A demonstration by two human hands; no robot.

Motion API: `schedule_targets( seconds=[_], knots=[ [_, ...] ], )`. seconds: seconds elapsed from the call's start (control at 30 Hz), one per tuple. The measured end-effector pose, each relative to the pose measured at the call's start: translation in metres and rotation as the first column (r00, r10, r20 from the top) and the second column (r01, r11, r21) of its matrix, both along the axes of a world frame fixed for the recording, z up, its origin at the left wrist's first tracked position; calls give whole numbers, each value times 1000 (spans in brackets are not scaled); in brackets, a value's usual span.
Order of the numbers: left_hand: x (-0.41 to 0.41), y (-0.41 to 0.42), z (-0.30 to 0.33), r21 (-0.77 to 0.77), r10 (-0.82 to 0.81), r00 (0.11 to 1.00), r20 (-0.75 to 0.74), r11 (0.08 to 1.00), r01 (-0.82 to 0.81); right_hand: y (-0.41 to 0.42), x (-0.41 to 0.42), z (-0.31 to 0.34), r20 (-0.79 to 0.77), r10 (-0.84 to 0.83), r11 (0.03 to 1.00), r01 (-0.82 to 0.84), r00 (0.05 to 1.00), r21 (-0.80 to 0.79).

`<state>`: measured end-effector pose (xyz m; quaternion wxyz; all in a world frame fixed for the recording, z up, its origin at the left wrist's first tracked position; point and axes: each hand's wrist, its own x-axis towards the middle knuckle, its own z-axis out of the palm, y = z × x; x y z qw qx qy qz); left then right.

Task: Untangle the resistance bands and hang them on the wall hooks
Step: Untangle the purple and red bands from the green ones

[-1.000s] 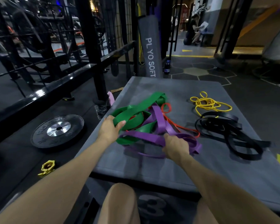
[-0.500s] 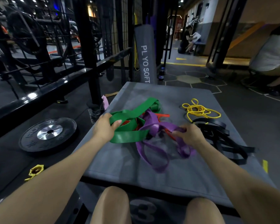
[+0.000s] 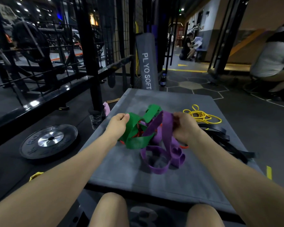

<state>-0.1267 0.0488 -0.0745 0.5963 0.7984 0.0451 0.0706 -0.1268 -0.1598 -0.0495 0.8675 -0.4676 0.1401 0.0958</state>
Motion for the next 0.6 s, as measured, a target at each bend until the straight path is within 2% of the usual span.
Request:
schedule_targets(
  seconds=[0.07,0.13,0.23,0.33,0.4,0.5,0.57,0.6],
  knots=[
    [-4,-9,3,-94,-105,991,-80,991,98,6,-1,5,27,56,997,-58,998,51],
    [-11,-20,9,-278,-282,949,-141,931,236,13,-4,11,58,107,992,-110,993,54],
    [-17,-37,17,-408,-426,899,-99,842,354,24,-10,21,144,269,962,-259,952,-84],
    [-19,-45,19,-388,-403,915,-29,848,361,28,-14,27,146,366,880,-291,919,-376],
    [-19,-41,19,-321,-385,923,-15,876,360,25,-14,25,124,387,783,-254,914,-568],
    [-19,-34,24,-150,-367,930,4,919,364,19,-18,18,171,383,704,-167,908,-690],
    [-20,-30,31,-174,-296,955,3,940,292,14,-18,11,230,354,652,-62,907,-756],
    [-18,-27,33,-196,-237,972,-2,953,232,12,-17,6,243,356,582,-11,902,-813]
  ],
)
